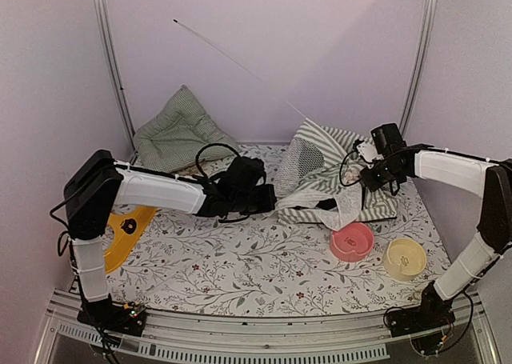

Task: Set up the pet tent
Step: Adjust the tent fabric at the center of the board.

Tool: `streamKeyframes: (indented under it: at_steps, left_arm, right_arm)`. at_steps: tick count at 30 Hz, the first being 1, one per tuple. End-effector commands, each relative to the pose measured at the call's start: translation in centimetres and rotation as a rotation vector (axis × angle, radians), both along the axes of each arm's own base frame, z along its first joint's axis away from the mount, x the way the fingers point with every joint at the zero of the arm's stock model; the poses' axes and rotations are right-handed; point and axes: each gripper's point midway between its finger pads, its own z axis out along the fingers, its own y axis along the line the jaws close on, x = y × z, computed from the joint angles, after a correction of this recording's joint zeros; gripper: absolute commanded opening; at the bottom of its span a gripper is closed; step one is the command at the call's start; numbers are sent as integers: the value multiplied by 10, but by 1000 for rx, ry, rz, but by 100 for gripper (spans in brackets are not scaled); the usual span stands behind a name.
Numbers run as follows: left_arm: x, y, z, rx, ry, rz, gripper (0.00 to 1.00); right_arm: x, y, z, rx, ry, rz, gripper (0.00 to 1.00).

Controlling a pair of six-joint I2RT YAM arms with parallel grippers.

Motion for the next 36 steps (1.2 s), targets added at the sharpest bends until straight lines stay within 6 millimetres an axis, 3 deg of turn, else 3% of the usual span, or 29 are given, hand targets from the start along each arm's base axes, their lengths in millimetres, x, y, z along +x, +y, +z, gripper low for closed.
streamKeyframes:
  at_steps: [1, 5, 9, 12, 16, 22, 24, 29, 33, 36]
  left_arm:
    - [11, 2, -18, 34, 22, 62, 0]
    - [15, -1, -21, 35, 19, 67, 0]
    - [15, -4, -18, 27, 11, 54, 0]
    - [15, -5, -15, 25, 0, 36, 0]
    - [15, -7, -8, 30, -22, 3, 0]
    - [13, -2, 3, 40, -54, -41, 16]
    - [11, 2, 26, 22, -91, -55, 25]
    - [4, 27, 45, 34, -129, -78, 44]
    - [-16, 52, 57, 69, -147, -142, 52]
    - [-42, 77, 54, 115, -133, -188, 59]
  right_arm:
    - [7, 11, 15, 142, -42, -19, 38]
    - [-4, 22, 32, 241, -49, 4, 56]
    - [-18, 35, 57, 362, -54, 19, 66]
    - [-26, 47, 60, 474, -8, 5, 68]
    - [-41, 80, 57, 673, 102, -10, 65]
    - [-71, 141, 61, 833, 145, 72, 62]
    - [-83, 162, 64, 879, 167, 112, 62]
    - [-102, 195, 59, 929, 209, 143, 62]
    - [-119, 219, 51, 955, 254, 169, 61]
    - [-123, 225, 44, 955, 263, 160, 61]
